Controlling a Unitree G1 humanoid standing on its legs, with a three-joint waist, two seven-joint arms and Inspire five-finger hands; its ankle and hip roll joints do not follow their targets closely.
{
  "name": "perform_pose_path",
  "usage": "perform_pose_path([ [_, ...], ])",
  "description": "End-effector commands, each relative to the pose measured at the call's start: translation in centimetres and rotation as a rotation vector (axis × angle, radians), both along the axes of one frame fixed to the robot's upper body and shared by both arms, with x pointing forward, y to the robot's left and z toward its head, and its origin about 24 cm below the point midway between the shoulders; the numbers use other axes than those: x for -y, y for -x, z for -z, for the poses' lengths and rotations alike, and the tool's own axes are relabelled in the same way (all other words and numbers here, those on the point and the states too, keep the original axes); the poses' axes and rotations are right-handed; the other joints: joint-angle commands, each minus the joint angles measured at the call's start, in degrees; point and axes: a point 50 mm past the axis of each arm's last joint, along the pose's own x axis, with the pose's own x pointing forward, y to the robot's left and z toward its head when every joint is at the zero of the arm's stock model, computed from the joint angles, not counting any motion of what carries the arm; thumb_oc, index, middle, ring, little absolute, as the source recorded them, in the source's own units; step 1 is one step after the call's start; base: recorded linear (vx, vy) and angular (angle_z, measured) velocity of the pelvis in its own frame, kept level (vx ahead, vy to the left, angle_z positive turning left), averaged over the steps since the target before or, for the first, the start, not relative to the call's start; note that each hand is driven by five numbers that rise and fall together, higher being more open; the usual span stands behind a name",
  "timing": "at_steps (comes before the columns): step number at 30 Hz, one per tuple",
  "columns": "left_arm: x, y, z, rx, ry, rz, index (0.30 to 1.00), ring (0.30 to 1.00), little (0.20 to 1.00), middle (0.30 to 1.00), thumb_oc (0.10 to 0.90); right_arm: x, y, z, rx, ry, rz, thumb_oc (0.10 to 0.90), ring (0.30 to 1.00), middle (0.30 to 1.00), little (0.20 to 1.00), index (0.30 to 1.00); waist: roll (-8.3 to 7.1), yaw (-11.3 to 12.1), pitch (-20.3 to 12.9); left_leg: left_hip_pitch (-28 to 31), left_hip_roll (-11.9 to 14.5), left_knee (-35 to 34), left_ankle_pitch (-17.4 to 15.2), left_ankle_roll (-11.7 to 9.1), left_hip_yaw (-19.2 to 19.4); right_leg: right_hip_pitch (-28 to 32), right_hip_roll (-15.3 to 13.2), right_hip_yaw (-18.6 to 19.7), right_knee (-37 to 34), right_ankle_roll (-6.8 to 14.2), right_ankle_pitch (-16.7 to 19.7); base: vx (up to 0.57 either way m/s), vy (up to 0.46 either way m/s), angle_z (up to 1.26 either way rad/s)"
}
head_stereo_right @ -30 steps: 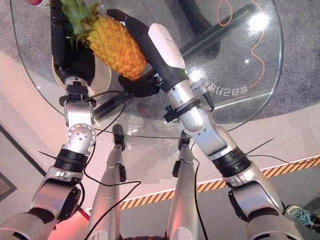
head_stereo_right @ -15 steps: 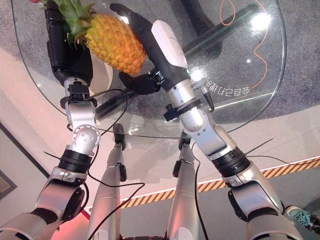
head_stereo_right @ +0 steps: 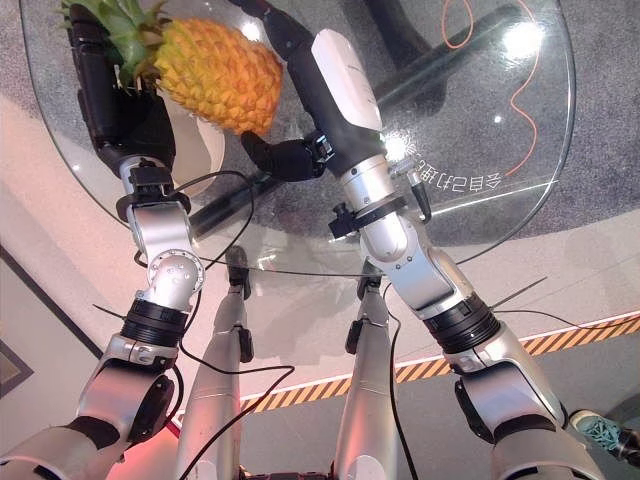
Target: Pick up the fruit to the plate
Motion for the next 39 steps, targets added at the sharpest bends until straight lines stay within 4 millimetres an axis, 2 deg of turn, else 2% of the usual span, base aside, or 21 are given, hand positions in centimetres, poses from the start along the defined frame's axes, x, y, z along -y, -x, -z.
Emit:
perform_pose_path([
  [1,-1.4,3.6,-6.6,0.363,0.016,-0.126,0.3,0.3,0.2,0.3,0.1,0.2,3.0,-5.2,0.276,-0.145,-0.069,0.8,0.9,0.9,0.9,0.9,-1.75,0.65,-1.08,0.26,-1.22,3.65,-3.4,0.33,-0.41,2.59,2.49,-1.99,-4.1,-1.45,2.24,0.0,0.0,0.0],
  [23,-3.2,4.7,-6.7,0.386,0.135,-0.245,0.3,0.3,0.2,0.3,0.1,0.9,2.5,-4.8,0.259,-0.195,-0.026,0.8,0.9,0.9,0.9,0.9,-1.93,0.8,-1.08,0.04,-1.25,3.86,-3.06,0.26,-0.41,2.51,2.32,-2.08,-4.0,-1.73,2.37,0.0,0.0,0.0],
  [30,-3.7,5.4,-6.8,0.395,0.12,-0.345,0.3,0.3,0.2,0.3,0.1,2.8,1.4,-3.5,0.207,-0.336,0.051,0.8,0.9,0.9,0.9,0.9,-2.1,0.58,-1.08,0.81,-0.99,3.79,-3.71,0.11,-0.28,3.1,2.55,-1.87,-3.81,-1.77,1.64,0.0,0.0,0.0],
  [37,-4.5,6.1,-6.9,0.38,0.067,-0.48,0.3,0.3,0.2,0.3,0.1,6.5,0.2,-1.1,0.154,-0.567,0.188,0.8,0.9,0.9,0.9,0.9,-2.34,0.2,-1.08,1.13,-0.81,3.62,-3.89,0.11,0.01,3.22,2.72,-1.89,-3.71,-1.86,1.51,0.0,0.005,0.0],
  [39,-4.8,6.2,-6.8,0.366,0.055,-0.533,0.3,0.3,0.2,0.3,0.1,8.1,-0.1,0.1,0.124,-0.686,0.225,0.8,0.9,0.9,0.9,0.9,-2.47,-0.01,-1.08,1.28,-0.67,3.66,-4.11,0.15,0.14,3.29,2.78,-1.88,-3.58,-1.93,1.31,-0.01,0.018,0.0],
])
